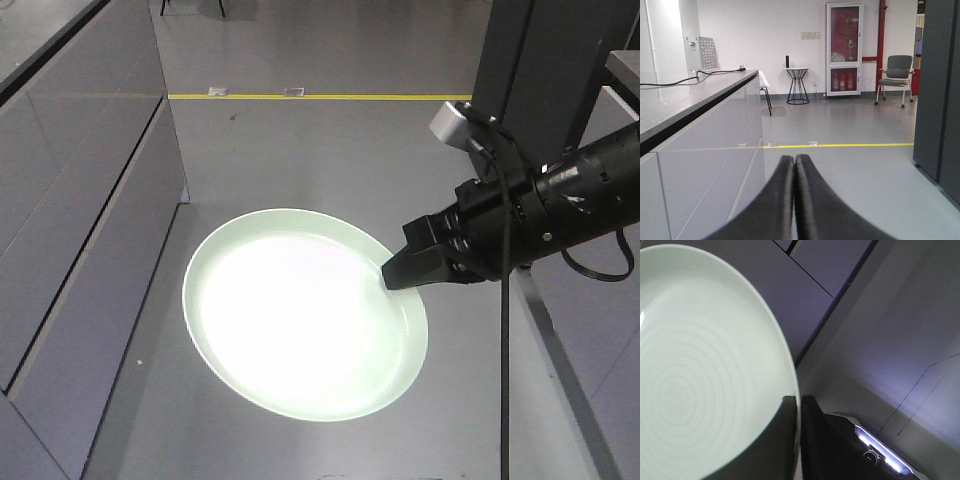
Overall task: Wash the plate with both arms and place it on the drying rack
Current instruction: 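Keep holding the plate while the base drives toward the sink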
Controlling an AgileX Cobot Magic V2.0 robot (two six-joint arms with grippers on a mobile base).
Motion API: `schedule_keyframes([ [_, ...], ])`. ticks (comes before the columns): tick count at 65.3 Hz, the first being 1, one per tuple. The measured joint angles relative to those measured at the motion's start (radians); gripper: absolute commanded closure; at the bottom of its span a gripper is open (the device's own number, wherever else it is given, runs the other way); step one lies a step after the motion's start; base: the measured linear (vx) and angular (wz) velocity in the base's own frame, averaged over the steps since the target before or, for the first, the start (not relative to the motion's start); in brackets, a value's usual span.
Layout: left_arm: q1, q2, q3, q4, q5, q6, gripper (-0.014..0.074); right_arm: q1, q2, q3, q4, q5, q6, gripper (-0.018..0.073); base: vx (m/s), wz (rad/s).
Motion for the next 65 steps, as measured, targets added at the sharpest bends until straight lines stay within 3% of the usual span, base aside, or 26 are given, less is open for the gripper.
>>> schedule_keyframes([
  [65, 0.000, 0.000, 0.000, 0.000, 0.000, 0.000, 0.0603, 0.000, 0.000, 0.000, 0.000, 0.000, 0.000, 0.0568, 0.17, -0.07],
])
